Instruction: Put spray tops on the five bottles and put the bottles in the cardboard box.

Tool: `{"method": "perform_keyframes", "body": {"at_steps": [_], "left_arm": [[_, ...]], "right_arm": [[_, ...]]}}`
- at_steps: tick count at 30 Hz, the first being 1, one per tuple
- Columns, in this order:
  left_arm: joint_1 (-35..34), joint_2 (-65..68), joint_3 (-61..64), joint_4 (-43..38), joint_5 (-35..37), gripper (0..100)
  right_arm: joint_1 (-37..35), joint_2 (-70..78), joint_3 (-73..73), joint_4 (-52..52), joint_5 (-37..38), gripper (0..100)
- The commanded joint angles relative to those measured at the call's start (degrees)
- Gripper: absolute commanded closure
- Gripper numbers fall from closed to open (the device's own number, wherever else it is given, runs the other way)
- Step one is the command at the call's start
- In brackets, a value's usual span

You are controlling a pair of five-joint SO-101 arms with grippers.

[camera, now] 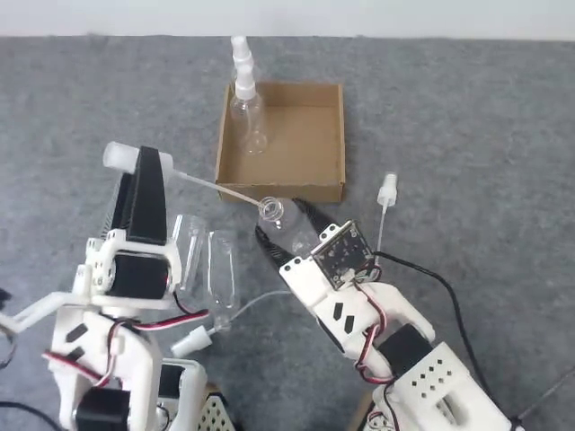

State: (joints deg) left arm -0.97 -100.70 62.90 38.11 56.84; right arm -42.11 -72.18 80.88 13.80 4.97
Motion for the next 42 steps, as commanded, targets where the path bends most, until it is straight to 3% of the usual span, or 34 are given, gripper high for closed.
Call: {"method": "perform_keyframes", "body": {"at_steps": [1,13,20,31,42], "left_arm": [[-0.09,-2.73,0.75,-1.93,1.14,99],[-0.79,-3.60,3.21,-1.93,0.88,99],[-5.27,-3.60,2.42,-3.87,1.23,99],[-4.66,-3.60,4.44,-3.60,1.05,99],[1.85,-3.69,3.47,-1.23,-2.02,99]], "right_arm": [[-1.45,-1.36,-0.53,-1.89,0.79,97.8],[-1.36,-1.63,-0.53,-1.80,0.79,97.8],[-1.36,-1.63,-0.53,-1.63,0.79,97.8],[-1.36,-1.63,-0.53,-1.63,0.79,97.8],[-1.36,-1.63,-0.53,-1.54,0.79,97.8]]}}
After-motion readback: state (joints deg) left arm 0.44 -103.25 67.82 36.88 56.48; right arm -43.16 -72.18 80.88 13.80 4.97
